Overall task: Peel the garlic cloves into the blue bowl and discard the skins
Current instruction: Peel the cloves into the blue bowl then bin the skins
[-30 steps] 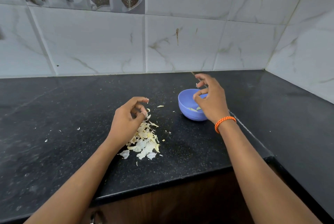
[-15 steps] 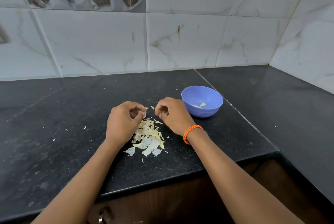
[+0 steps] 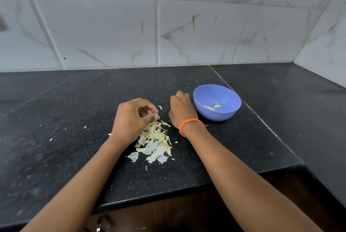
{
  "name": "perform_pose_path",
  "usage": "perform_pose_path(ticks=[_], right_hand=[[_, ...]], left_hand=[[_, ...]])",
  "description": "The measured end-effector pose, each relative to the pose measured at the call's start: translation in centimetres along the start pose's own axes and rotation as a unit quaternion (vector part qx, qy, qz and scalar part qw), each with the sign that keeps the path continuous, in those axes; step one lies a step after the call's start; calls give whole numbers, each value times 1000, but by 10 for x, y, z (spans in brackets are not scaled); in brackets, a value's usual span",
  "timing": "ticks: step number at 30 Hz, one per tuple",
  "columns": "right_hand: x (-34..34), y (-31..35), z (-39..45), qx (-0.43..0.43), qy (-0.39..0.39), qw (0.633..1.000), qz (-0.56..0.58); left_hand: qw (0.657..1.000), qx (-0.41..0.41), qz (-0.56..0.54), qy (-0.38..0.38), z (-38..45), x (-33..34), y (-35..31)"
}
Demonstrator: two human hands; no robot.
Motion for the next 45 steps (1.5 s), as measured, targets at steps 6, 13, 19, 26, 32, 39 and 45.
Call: perform_pose_path(ticks=[6, 13, 19, 26, 32, 39, 45], right_hand=[[6, 30, -30, -74, 20, 993, 95], [-8, 19, -31, -70, 50, 953, 292], [26, 54, -11, -85, 118, 962, 232], [34, 69, -33, -144, 185, 921, 312], [6, 20, -48, -87, 138, 898, 409], [15, 29, -68, -67, 108, 933, 336], [21, 46, -81, -114, 153, 927, 324]], left_hand=[[997, -5, 70, 5, 4, -3, 10], [992, -19, 121, 20, -12, -26, 14], [975, -178, 123, -47, -25, -55, 52], [981, -167, 64, 72, -36, -10, 41], [984, -153, -69, 54, -55, 9, 5], [969, -188, -92, -131, -65, -5, 3], [938, -220, -187, -192, -67, -9, 6]])
Point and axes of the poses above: each hand's wrist, its own z-axis towards the middle knuckle, its own x-axis out of the palm, y = z × x, the point moved 10 cm from there along z, towards the middle knuckle, and after that the axes turned 11 degrees about x, right-handed, at the moved point
